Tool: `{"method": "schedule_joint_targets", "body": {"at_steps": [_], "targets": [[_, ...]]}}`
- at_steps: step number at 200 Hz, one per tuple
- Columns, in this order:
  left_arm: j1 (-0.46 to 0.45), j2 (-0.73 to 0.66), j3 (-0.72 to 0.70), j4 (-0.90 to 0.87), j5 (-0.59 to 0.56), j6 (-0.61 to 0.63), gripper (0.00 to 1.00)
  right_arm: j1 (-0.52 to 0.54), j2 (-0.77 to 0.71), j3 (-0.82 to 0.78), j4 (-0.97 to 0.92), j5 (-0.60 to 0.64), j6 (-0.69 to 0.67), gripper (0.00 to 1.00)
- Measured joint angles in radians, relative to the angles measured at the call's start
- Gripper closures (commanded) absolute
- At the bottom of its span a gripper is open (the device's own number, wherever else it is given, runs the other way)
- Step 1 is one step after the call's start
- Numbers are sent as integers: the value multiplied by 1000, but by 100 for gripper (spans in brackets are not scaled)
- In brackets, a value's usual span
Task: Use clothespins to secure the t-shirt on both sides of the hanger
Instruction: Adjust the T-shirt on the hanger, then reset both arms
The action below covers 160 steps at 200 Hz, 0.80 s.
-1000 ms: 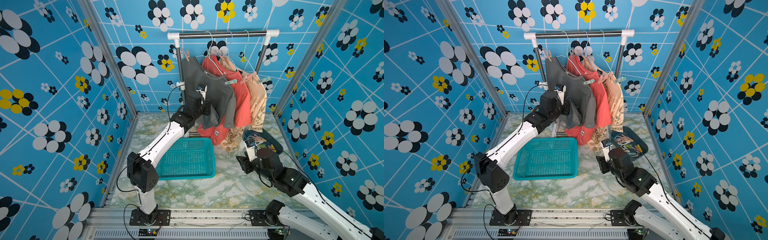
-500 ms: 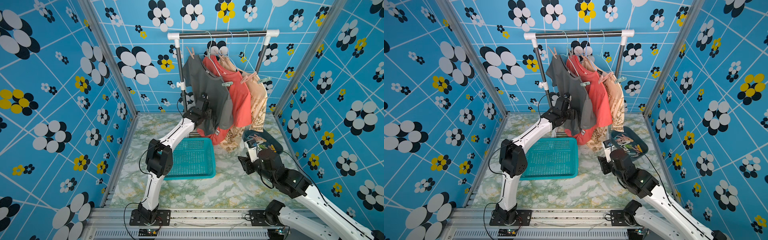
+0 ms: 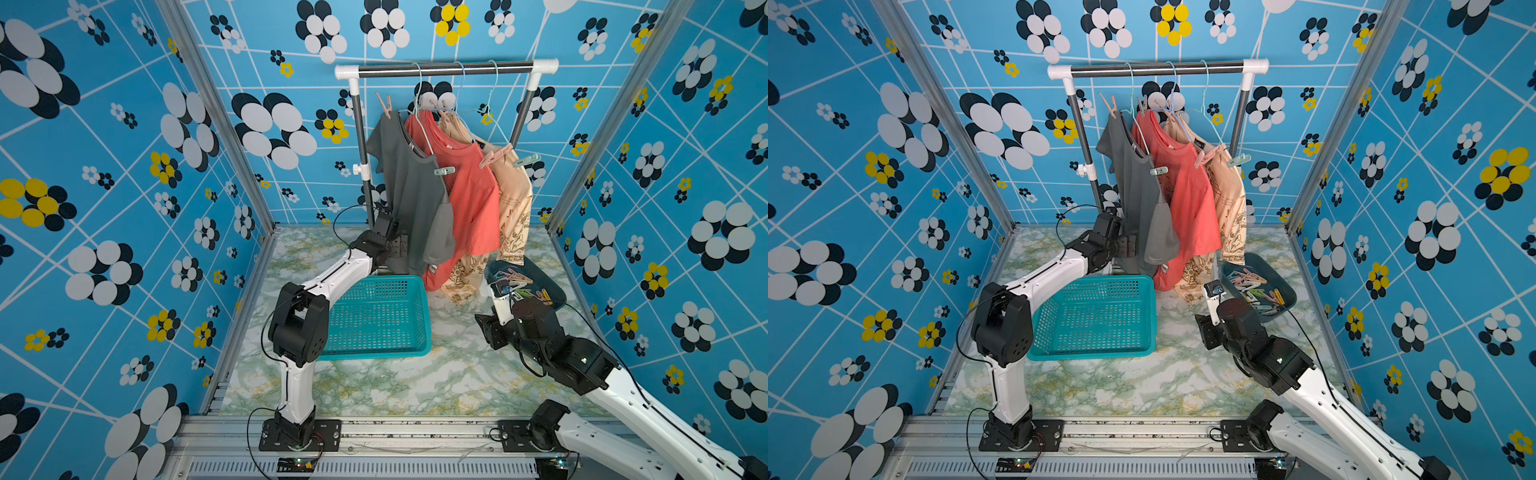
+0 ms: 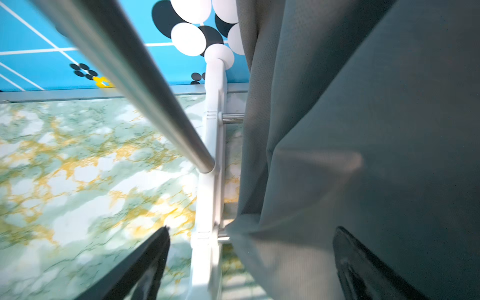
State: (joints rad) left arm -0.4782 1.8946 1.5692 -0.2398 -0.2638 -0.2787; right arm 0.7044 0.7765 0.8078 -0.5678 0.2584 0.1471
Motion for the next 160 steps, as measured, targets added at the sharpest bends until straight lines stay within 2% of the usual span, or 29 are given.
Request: {"method": "schedule_joint_targets", "body": {"at_steps": [95, 137, 140, 141, 143, 145, 160], "targets": [[8, -686, -630, 347, -17, 56, 1, -3, 3, 30, -12, 88, 18, 43], [90, -938, -863, 477, -52, 70, 1, -10, 7, 35, 0, 174, 23, 26], [96, -951, -874, 481, -54, 70, 1, -10, 8, 35, 3, 183, 23, 21], [100, -957, -879, 483, -56, 70, 1, -10, 9, 35, 4, 185, 22, 18], [103, -965, -887, 486, -58, 70, 1, -12, 10, 35, 4, 190, 21, 6], [108, -974, -895, 489, -60, 69, 1, -13, 11, 36, 7, 197, 27, 2], [132, -1025, -942, 509, -72, 66, 1, -22, 27, 39, 16, 237, 14, 1]]}}
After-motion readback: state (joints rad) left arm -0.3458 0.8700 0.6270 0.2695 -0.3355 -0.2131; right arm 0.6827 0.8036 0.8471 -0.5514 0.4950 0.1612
